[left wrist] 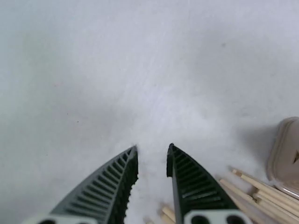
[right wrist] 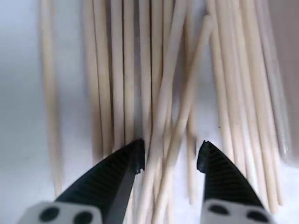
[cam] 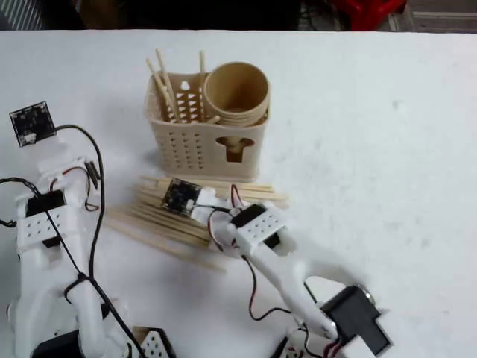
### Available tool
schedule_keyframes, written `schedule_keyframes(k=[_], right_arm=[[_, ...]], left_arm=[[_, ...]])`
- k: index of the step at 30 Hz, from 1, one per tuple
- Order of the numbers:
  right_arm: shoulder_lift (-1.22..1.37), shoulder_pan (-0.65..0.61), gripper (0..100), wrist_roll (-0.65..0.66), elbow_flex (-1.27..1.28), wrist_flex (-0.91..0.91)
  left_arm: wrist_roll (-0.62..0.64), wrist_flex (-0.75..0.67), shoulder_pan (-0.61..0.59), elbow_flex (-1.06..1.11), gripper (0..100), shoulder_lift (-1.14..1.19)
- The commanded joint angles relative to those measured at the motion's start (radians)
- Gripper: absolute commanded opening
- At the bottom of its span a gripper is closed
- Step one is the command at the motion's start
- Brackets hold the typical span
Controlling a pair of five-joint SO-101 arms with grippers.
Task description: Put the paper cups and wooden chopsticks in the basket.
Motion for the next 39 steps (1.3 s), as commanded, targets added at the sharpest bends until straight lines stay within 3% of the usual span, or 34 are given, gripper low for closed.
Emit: schedule_keyframes(k=[1,5,22,30,39], right_arm=[[0.001,0.013,9.7,0.002,-0.035,-0.012],[-0.067,0.053,3.1,-0.006,-0.032,-0.012],[-0.384,0.065,1.6,-0.046,-0.029,0.179],[-0.604,0.064,1.6,-0.121,-0.038,0.185],[-0.668,0.004,1.6,-0.281,-0.348,0.219]], left_arm=[[0.012,-0.02,-0.01,-0.005,12,-0.002],[0.012,-0.02,-0.01,-0.005,12,-0.002],[0.012,-0.02,-0.001,-0.005,12,-0.002],[0.012,-0.02,-0.001,-0.005,12,-0.002],[0.012,-0.02,-0.001,-0.005,12,-0.002]])
